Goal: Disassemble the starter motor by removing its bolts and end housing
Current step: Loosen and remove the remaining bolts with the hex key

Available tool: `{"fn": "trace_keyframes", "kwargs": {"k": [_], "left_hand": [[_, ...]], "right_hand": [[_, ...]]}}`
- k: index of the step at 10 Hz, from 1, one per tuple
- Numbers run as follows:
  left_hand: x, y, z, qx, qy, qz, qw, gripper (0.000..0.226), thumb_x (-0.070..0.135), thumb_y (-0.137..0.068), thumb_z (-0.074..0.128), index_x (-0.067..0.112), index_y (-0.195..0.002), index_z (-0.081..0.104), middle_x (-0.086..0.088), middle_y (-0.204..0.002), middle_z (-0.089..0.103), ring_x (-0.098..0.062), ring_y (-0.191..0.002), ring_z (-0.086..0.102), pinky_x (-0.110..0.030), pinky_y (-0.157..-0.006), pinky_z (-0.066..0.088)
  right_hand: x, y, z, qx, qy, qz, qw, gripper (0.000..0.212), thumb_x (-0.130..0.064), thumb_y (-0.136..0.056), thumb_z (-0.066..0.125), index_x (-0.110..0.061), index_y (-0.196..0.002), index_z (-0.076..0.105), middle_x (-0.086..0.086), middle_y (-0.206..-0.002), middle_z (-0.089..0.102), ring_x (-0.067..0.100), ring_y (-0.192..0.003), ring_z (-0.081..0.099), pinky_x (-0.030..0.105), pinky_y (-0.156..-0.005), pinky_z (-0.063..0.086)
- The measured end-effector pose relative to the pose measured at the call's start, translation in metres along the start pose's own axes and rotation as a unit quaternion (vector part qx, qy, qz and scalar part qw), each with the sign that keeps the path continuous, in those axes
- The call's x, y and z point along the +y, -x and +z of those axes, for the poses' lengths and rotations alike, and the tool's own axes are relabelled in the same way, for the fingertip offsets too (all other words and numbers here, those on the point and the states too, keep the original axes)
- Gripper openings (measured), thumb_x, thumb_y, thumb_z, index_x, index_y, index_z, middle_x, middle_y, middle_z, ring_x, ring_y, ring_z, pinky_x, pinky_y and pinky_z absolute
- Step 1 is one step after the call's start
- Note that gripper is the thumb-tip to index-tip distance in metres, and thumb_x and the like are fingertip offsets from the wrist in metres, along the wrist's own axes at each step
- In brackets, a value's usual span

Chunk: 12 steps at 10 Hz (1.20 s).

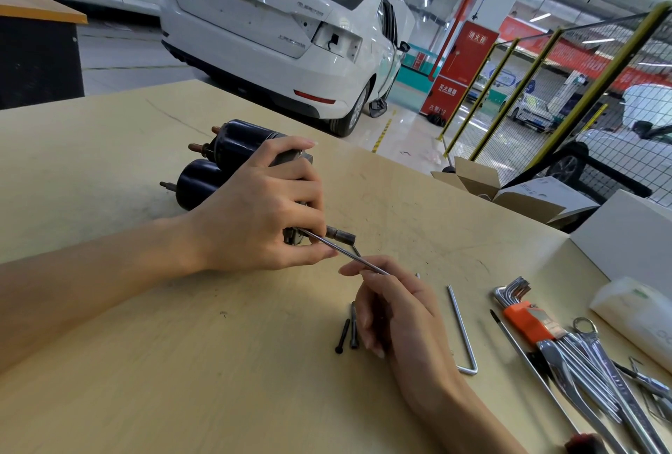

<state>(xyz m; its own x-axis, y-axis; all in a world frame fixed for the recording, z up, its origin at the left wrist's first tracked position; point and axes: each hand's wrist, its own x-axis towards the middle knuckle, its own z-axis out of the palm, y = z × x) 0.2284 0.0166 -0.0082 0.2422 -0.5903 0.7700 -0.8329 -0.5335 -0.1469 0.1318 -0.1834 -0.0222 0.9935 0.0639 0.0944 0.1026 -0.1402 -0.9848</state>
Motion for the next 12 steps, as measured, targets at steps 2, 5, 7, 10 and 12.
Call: {"fn": "trace_keyframes", "kwargs": {"k": [2, 5, 7, 10, 12], "left_hand": [[0.0002, 0.0001, -0.0004, -0.003, -0.002, -0.002, 1.0, 0.027, 0.047, -0.089, 0.068, 0.025, -0.073, 0.075, 0.012, -0.079, 0.066, -0.009, -0.096, 0.057, -0.047, -0.117, 0.026], [0.0005, -0.0003, -0.0008, 0.001, -0.003, -0.003, 1.0, 0.028, 0.046, -0.089, 0.068, 0.024, -0.072, 0.074, 0.012, -0.078, 0.065, -0.01, -0.095, 0.057, -0.046, -0.117, 0.026], [0.0001, -0.0001, -0.0008, 0.0, -0.003, -0.001, 1.0, 0.027, 0.046, -0.088, 0.07, 0.025, -0.072, 0.074, 0.011, -0.078, 0.065, -0.009, -0.095, 0.056, -0.046, -0.117, 0.026], [-0.0005, -0.0002, -0.0008, 0.002, -0.009, 0.003, 1.0, 0.024, 0.044, -0.087, 0.073, 0.025, -0.071, 0.072, 0.012, -0.078, 0.063, -0.009, -0.095, 0.055, -0.047, -0.116, 0.027], [-0.0003, 0.0003, -0.0018, -0.003, -0.01, 0.003, 1.0, 0.025, 0.044, -0.087, 0.072, 0.025, -0.071, 0.073, 0.012, -0.078, 0.064, -0.009, -0.095, 0.056, -0.047, -0.117, 0.026]], "right_hand": [[-0.0002, 0.0006, 0.0007, -0.003, 0.002, -0.006, 1.0, 0.037, -0.006, -0.099, 0.038, -0.016, -0.085, 0.07, 0.005, -0.05, 0.044, 0.018, -0.042, 0.039, 0.022, -0.037, 0.029], [-0.0017, 0.0013, 0.001, -0.005, 0.0, 0.0, 1.0, 0.037, -0.005, -0.099, 0.037, -0.015, -0.086, 0.07, 0.005, -0.049, 0.043, 0.017, -0.041, 0.038, 0.022, -0.037, 0.027], [-0.0021, 0.0018, 0.0016, -0.004, -0.001, 0.004, 1.0, 0.036, -0.005, -0.099, 0.038, -0.013, -0.086, 0.07, 0.005, -0.049, 0.043, 0.018, -0.041, 0.038, 0.022, -0.037, 0.027], [-0.0033, 0.0021, 0.002, -0.006, 0.012, -0.001, 1.0, 0.034, -0.005, -0.1, 0.038, -0.012, -0.087, 0.069, 0.007, -0.05, 0.044, 0.016, -0.04, 0.039, 0.026, -0.038, 0.027], [-0.0044, 0.003, 0.0028, -0.006, 0.018, -0.004, 1.0, 0.033, -0.005, -0.099, 0.039, -0.011, -0.088, 0.069, 0.009, -0.05, 0.044, 0.016, -0.04, 0.038, 0.026, -0.038, 0.027]]}}
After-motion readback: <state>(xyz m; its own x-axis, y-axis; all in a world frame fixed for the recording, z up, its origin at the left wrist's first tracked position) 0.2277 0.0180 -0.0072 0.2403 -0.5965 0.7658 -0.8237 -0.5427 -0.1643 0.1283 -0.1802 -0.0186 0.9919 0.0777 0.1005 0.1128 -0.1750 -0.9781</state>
